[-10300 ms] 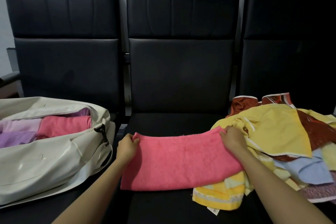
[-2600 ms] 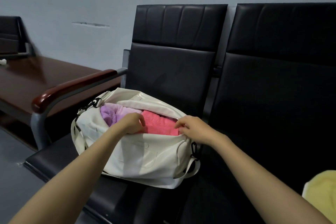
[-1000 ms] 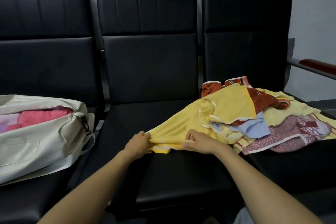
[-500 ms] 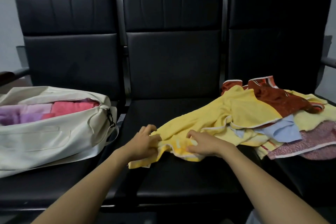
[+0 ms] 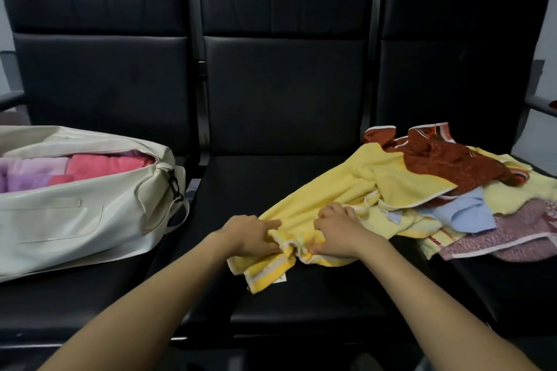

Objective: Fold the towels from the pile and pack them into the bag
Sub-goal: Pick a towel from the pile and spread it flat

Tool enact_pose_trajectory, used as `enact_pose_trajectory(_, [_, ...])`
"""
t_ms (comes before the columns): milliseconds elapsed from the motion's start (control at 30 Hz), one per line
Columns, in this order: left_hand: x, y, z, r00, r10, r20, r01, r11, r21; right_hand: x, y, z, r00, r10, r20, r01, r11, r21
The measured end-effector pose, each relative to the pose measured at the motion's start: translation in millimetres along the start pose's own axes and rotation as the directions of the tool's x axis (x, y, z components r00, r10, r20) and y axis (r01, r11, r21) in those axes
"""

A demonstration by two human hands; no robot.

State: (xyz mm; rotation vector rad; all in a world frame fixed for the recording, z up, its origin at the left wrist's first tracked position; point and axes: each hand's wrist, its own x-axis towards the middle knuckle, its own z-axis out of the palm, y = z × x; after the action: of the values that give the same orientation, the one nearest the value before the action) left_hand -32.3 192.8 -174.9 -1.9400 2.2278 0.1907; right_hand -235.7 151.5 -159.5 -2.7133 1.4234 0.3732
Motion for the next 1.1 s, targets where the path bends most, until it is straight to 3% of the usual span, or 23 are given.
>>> enact_pose_trajectory(100, [-2.0, 9.2, -3.9, 0.991, -0.131, 0.012, 0.130, 0.989, 0.065, 3.7, -6.2, -0.8, 0.998, 0.058, -0.023, -0.055, 0.993, 0.106])
enact_pose_trajectory(200, [-10.0, 11.7, -6.3, 0.977, -0.214, 0.013, 0.201, 0.935, 0.291, 12.8, -12.7, 3.6, 0.993, 0.116, 0.011, -0.116, 0.986, 0.123])
enact_pose_trajectory(300, [-14.1, 7.3, -2.7, 0.960, -0.270, 0.068, 0.217, 0.880, 0.422, 18.3, -19.5, 7.1, 0.998, 0.051, 0.025, -0.054, 0.986, 0.156])
enact_pose_trajectory(367, [-15.9, 2.0, 0.0, 0.951, -0.304, 0.061, 0.258, 0.885, 0.388, 19.2, -22.5, 8.2, 1.000, -0.011, -0.009, 0.012, 0.976, 0.217])
enact_pose_trajectory(433, [-17.1, -4.4, 1.1, 0.960, -0.276, 0.033, 0.263, 0.940, 0.216, 19.1, -22.6, 8.7, 0.999, -0.038, -0.022, 0.041, 0.979, 0.199])
enact_pose_trajectory(533, [-14.3, -16.7, 6.0, 0.993, -0.034, -0.113, 0.028, 0.998, -0.053, 16.2, -19.7, 4.0, 1.000, 0.007, -0.030, -0.003, 0.990, 0.142])
enact_pose_trajectory(600, [-10.3, -21.2, 11.8, 0.979, 0.110, -0.169, -0.143, 0.969, -0.200, 11.4, -18.1, -0.7, 0.998, 0.069, -0.009, -0.067, 0.990, 0.124])
enact_pose_trajectory(667, [-7.3, -19.2, 15.6, 0.974, 0.163, -0.156, -0.206, 0.924, -0.322, 6.5, -16.4, -4.5, 0.989, 0.118, 0.093, -0.129, 0.983, 0.130])
enact_pose_trajectory(767, [0.4, -15.0, 16.7, 0.955, 0.235, -0.178, -0.277, 0.922, -0.270, 5.2, -8.7, -6.4, 0.971, 0.144, 0.193, -0.172, 0.975, 0.141])
enact_pose_trajectory(867, [9.0, -15.1, 14.7, 0.977, 0.211, -0.039, -0.214, 0.951, -0.221, 4.0, -1.4, -11.2, 0.970, 0.169, 0.174, -0.176, 0.984, 0.025])
enact_pose_trajectory(933, [13.8, -10.8, 10.6, 0.984, 0.178, -0.016, -0.178, 0.965, -0.192, 3.4, 1.8, -11.0, 0.969, 0.176, 0.176, -0.171, 0.984, -0.038])
enact_pose_trajectory(1033, [14.2, -1.9, 4.1, 0.989, 0.097, -0.114, -0.103, 0.994, -0.046, 3.4, 6.8, -4.8, 0.981, 0.157, 0.110, -0.172, 0.975, 0.139])
enact_pose_trajectory(1100, [9.6, -1.6, 3.0, 0.994, 0.024, -0.104, -0.019, 0.998, 0.055, 6.4, 7.3, 0.7, 0.991, 0.119, 0.060, -0.132, 0.947, 0.294])
